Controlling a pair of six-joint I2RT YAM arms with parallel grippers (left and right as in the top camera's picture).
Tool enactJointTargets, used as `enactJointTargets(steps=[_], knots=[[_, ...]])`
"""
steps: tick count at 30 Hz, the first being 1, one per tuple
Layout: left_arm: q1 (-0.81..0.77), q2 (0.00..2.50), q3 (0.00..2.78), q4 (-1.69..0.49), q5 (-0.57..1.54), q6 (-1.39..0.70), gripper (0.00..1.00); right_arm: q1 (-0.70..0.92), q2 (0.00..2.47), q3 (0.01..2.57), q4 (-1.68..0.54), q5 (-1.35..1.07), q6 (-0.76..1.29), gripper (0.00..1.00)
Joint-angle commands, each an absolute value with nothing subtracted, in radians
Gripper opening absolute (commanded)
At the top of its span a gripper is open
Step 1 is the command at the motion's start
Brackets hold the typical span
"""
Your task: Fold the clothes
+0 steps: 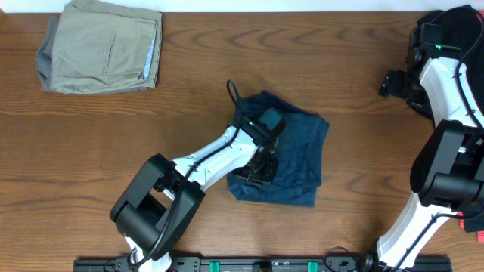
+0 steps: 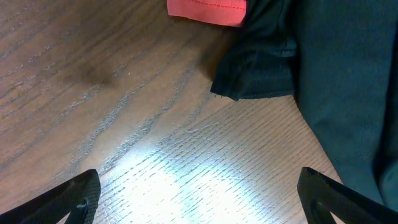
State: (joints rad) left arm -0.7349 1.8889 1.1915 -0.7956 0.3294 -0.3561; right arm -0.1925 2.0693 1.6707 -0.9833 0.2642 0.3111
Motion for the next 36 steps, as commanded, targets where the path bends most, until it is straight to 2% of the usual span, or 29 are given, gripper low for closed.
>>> enactJointTargets(steps=[1,7,15,23,29,36], knots=[[-0.735,1.889,1.166,-0.807,0.309,-0.38,0.06,-0.189,2.074,1.672,-0.984,0.272,0.329,0.99],[-0.765,1.88,1.171,-0.854,0.332,-0.451,0.06,-0.189,2.074,1.672,-0.984,0.272,0.329,0.99],[-0.775,1.724,1.245,-0.892,0.3,-0.402,0.06,-0.189,2.074,1.672,-0.984,0.272,0.329,0.99],[-0.76,1.58,1.253,-0.716,-0.118,-0.395,0.06,-0.189,2.074,1.672,-0.984,0.272,0.329,0.99],[-0.717,1.644,1.244,-0.524,-0.133,-0.262,0.06,-0.189,2.074,1.672,-0.984,0.272,0.329,0.99],[-0.658,1.811,1.244,-0.438,-0.133,-0.262,0.06,-0.189,2.074,1.672,-0.984,0.272,0.329,0.99]])
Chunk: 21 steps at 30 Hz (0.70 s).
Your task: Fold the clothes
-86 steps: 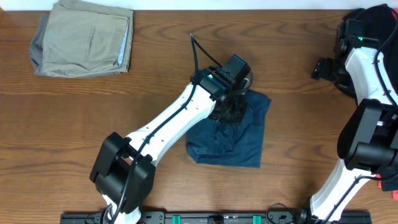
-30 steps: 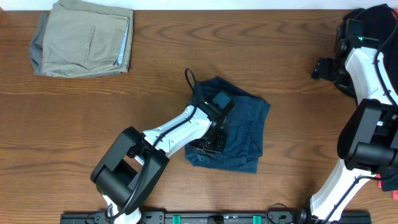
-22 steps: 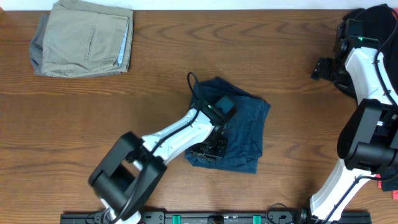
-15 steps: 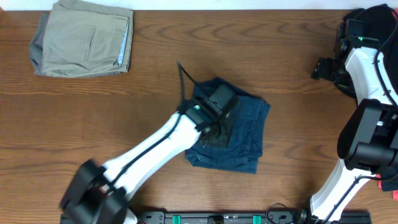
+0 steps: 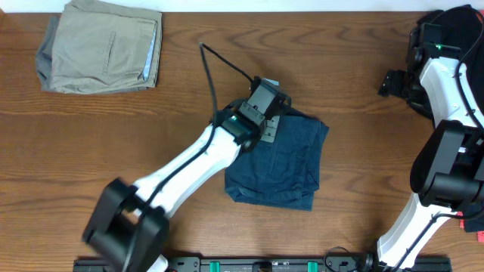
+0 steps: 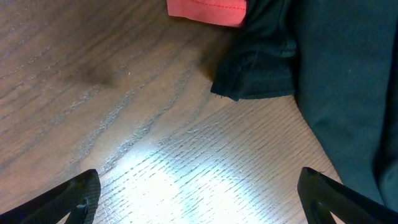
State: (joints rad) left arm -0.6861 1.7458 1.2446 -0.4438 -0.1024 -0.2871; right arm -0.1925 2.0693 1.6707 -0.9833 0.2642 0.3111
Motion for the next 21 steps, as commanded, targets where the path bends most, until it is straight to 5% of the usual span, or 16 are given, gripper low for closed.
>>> enactJointTargets(steps=[1,11,21], knots=[[-0.648,1.832,1.244,-0.438,-0.133,-0.263,0.06,-0.189,2.074,1.672,-0.984,0.272,0.329,0.99],[-0.552,1.945,1.245,-0.415,-0.132,-0.262,0.06,-0.189,2.074,1.672,-0.984,0.272,0.329,0.99],[-0.549,1.605,1.25,-0.662,-0.046,-0.263,0.06,-0.189,2.074,1.672,-0.984,0.272,0.329,0.99]])
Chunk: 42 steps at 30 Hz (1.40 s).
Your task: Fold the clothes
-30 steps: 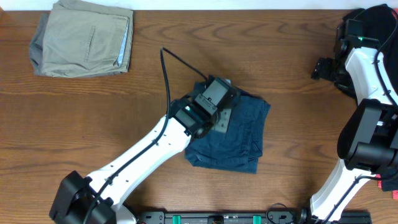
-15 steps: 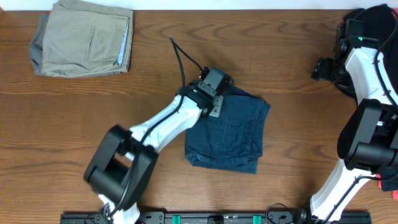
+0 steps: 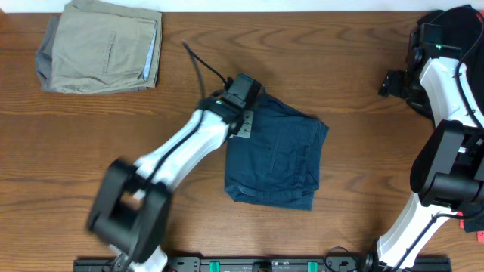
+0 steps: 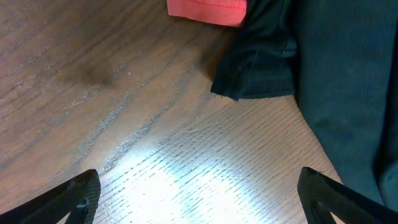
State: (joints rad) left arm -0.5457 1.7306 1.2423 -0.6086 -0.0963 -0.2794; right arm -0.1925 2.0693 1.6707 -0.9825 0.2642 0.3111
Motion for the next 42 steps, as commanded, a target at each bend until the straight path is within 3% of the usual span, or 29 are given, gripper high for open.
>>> enactJointTargets(steps=[1,10,26,37,42], knots=[[-0.549,1.577,1.25,-0.701,-0.021,-0.263,0.06,-0.189,2.074,1.672,-0.984,0.272,0.329,0.99],[-0.562,1.538,1.195,-0.898,0.353,-0.266,0.06,-0.189,2.074,1.672,-0.984,0.272,0.329,0.99],[-0.618,1.672,0.846,-0.666,0.273,-0.335,0.06,-0.189,2.074,1.672,-0.984,0.272,0.329,0.99],[-0.619,1.552,0.966,-0.849,0.25,-0.38,0.06,-0.189,2.074,1.672,-0.984,0.272,0.329,0.99],[-0.619,1.42,1.026,-0.794,0.253,-0.419,0.06,-0.189,2.074,1.672,-0.984,0.272,0.329,0.99]])
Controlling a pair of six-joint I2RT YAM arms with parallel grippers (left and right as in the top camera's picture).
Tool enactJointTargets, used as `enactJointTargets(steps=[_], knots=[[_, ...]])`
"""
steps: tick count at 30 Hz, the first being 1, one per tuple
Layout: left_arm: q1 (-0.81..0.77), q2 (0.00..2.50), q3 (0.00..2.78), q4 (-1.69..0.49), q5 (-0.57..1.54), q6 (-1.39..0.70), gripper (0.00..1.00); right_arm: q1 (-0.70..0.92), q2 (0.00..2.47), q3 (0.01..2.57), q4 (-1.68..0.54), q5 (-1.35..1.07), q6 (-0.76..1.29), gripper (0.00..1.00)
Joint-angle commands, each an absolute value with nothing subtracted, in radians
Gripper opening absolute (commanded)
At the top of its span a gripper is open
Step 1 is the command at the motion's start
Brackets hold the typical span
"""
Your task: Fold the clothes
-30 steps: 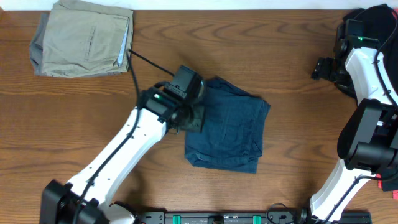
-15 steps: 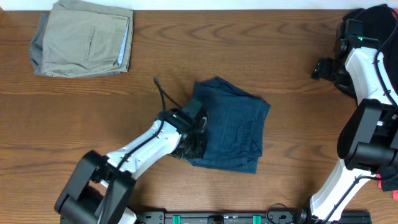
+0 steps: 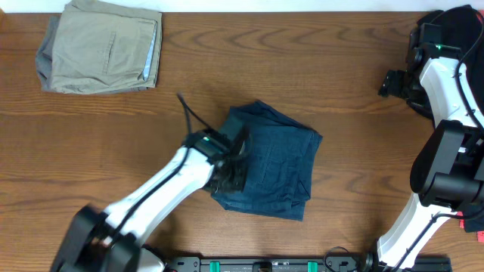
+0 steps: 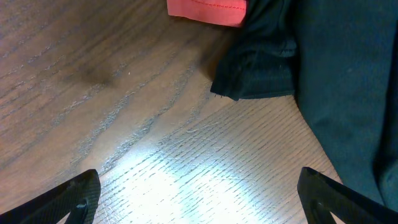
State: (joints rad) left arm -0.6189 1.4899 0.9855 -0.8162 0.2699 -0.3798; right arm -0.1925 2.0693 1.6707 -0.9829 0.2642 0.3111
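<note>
A dark blue garment [image 3: 276, 162] lies folded in a rough square at the table's middle. My left gripper [image 3: 228, 172] sits at its left edge, low against the cloth; from the overhead view I cannot make out how its fingers stand. My right gripper [image 4: 199, 199] hovers open over bare wood at the far right of the table, nothing between its fingertips [image 4: 78, 193]. A heap of black cloth [image 4: 336, 81] lies just right of it, with a red piece [image 4: 208, 9] beyond.
Folded khaki trousers [image 3: 102, 45] lie at the back left corner. The black clothes [image 3: 454, 19] are piled at the back right corner beside the right arm [image 3: 446, 83]. A black rail [image 3: 272, 264] runs along the front edge.
My left gripper was at the blue garment's upper left edge and is now lower, at its left edge. The garment sits slightly further left and nearer the front. The right gripper is unchanged.
First my left gripper rested on the middle of the folded blue garment. Then it was over the garment's back edge, then at its upper left edge, and now at the left edge with the garment shifted a little. The right gripper stayed open by the black pile throughout.
</note>
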Motion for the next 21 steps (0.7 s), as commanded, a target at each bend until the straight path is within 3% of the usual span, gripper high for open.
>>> enactJointTargets(steps=[1,8,21], knots=[[-0.619,1.401,1.026,-0.763,0.253,-0.426,0.06,-0.189,2.074,1.672,-0.984,0.272,0.329,0.99],[-0.62,1.416,1.025,-0.53,0.253,-0.425,0.06,-0.189,2.074,1.672,-0.984,0.272,0.329,0.99],[-0.689,1.777,1.025,-0.036,0.411,-0.427,0.06,-0.189,2.074,1.672,-0.984,0.272,0.329,0.99]])
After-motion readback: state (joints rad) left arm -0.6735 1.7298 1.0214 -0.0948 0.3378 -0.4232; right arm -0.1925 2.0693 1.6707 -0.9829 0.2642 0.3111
